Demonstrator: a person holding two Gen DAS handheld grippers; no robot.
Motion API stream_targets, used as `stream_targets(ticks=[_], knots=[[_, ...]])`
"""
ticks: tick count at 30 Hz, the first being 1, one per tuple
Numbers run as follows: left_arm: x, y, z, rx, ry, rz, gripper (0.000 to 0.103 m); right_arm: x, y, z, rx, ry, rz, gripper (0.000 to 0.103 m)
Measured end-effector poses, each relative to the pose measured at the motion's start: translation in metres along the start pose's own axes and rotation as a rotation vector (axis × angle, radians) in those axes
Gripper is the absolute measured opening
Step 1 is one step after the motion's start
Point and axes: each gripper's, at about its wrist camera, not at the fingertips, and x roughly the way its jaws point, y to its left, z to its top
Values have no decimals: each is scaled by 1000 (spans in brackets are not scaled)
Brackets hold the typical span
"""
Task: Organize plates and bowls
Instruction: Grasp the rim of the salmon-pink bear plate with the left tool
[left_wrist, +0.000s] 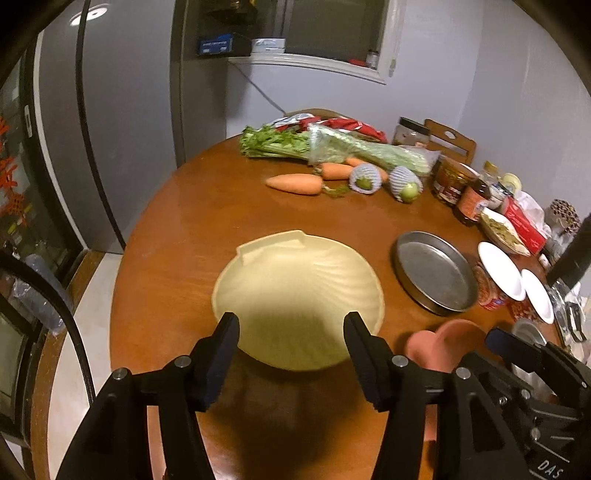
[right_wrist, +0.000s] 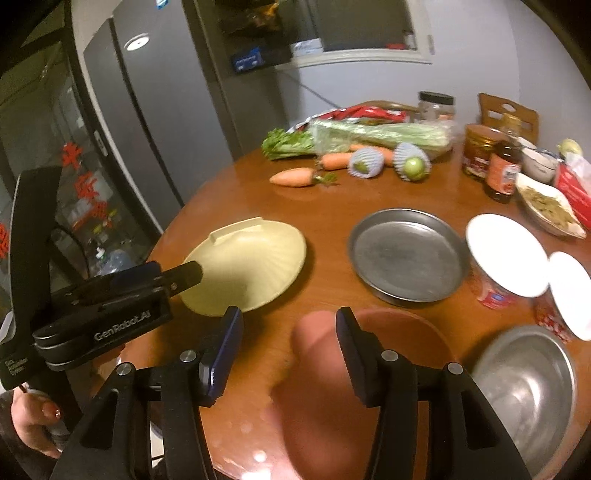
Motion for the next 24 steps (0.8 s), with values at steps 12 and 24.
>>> stream_targets(ticks=[12,24], knots=[[-8,-33,-23,62,-2,-47,59,-40,-23,-34,40,-43,-48,55],[-2,-61,-39,141,21,-126,59,-65,-31,-78,69,-22,-76,55]])
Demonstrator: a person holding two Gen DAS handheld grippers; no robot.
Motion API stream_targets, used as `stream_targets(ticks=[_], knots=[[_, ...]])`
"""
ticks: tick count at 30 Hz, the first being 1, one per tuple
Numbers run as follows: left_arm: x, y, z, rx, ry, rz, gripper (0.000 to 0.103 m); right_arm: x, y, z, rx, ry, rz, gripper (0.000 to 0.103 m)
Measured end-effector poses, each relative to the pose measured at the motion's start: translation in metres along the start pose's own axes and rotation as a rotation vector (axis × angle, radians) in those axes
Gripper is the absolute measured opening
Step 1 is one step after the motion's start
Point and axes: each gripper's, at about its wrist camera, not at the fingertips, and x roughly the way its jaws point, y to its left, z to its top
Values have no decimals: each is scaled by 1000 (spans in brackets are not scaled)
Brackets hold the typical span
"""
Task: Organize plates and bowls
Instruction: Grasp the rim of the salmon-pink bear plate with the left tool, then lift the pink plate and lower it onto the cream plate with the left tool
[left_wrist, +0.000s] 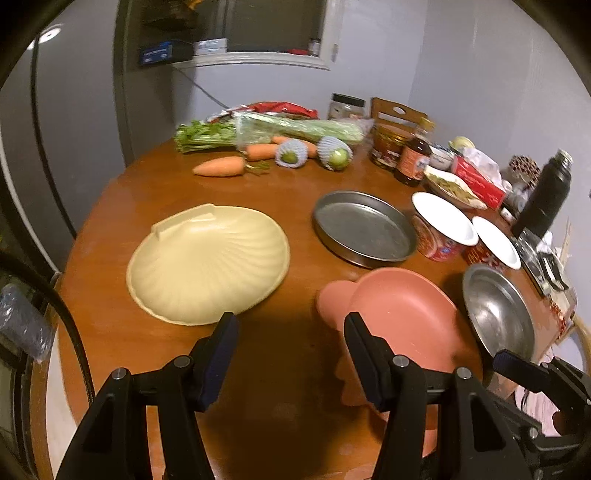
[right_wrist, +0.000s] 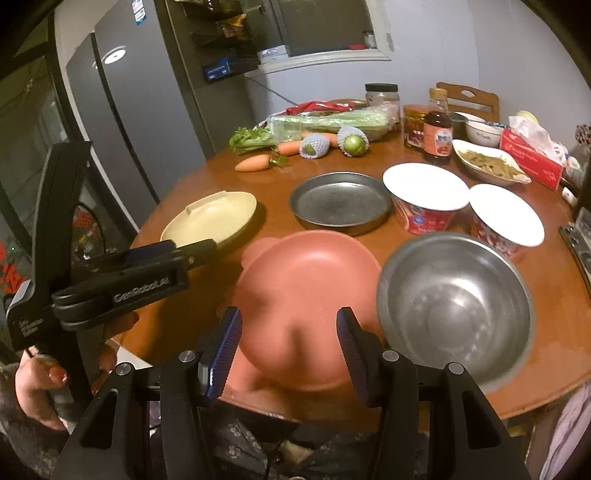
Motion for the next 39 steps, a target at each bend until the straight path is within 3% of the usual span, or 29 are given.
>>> stream_targets(ticks=[13,21,28,32,39], knots=[[28,-17,-5,38,69,-40,59,2,-19,-35,92,69,-2,55],[43,-21,-4,51,87,-59,59,16,-31,-32,164,77,-16,55],[51,-28,-5,63,87,-84,59,29,-29,-30,141,73,-42,55],[51,-32,-9,71,86,-115,43,32,-26,-27,122,56,-50,54],[46,-29,-14,85,68,-95,43,38,-22,-23,104,57,-62,53]])
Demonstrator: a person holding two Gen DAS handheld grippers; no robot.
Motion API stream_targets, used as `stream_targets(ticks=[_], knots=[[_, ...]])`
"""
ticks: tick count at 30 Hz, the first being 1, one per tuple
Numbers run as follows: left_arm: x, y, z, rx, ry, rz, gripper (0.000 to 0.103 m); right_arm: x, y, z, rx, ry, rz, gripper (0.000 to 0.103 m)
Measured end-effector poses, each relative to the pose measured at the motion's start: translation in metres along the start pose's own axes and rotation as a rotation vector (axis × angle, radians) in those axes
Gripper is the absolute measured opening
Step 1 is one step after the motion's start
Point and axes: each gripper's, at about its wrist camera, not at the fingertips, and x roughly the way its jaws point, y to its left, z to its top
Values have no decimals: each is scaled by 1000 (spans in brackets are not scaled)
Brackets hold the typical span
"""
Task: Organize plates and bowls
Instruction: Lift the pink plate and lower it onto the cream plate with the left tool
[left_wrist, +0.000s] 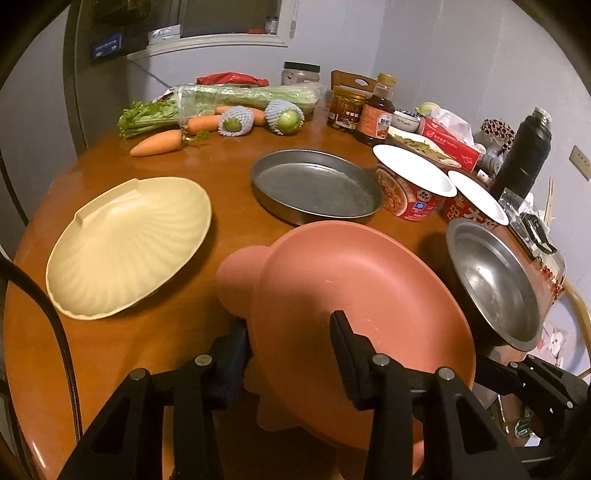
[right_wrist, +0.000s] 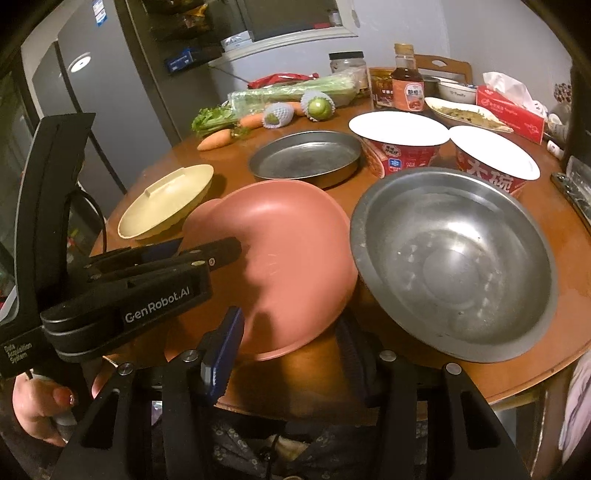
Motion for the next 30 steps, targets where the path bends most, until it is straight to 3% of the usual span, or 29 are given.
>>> stream_targets(ticks=[12,22,30], knots=[[-33,23,-4,-46,-53,27,43,-6,24,6,-61,-29,36,53],[-64,67,10,-107,-107,112,43,-6,70,29,-164,-67,92,53],[-67,101,29,-115,-116,175,43,8,108,55,-201,-106,127,53]])
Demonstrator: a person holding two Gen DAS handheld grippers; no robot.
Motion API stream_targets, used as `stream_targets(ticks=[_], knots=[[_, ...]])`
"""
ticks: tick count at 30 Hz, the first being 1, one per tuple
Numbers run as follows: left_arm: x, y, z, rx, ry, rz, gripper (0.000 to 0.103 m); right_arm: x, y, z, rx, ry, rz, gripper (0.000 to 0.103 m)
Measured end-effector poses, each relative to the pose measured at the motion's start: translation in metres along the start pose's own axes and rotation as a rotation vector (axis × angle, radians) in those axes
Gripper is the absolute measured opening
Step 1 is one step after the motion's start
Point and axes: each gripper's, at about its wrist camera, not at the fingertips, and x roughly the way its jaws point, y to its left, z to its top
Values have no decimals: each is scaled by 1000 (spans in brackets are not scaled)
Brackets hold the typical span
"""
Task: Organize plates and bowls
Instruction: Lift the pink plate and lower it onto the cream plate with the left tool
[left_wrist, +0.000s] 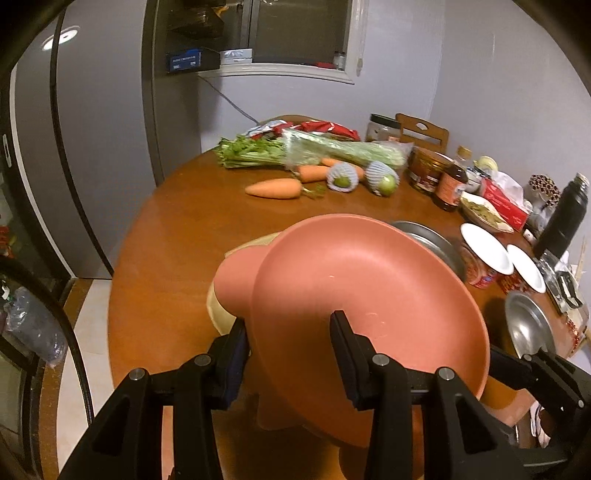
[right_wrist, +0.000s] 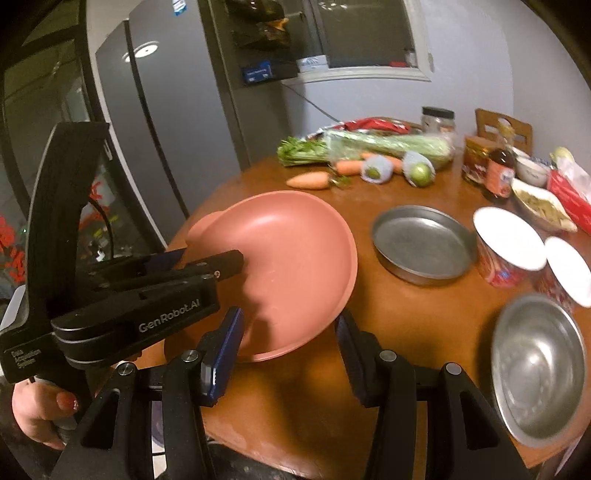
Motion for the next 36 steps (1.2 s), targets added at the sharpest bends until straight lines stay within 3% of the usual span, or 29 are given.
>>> stream_targets(ticks=[12,36], knots=[[26,28,25,-4,31,28,43,38,15,29,-26,9,11,53],[85,34,49,80,107,49,43,82,7,31,55,110,30,54]])
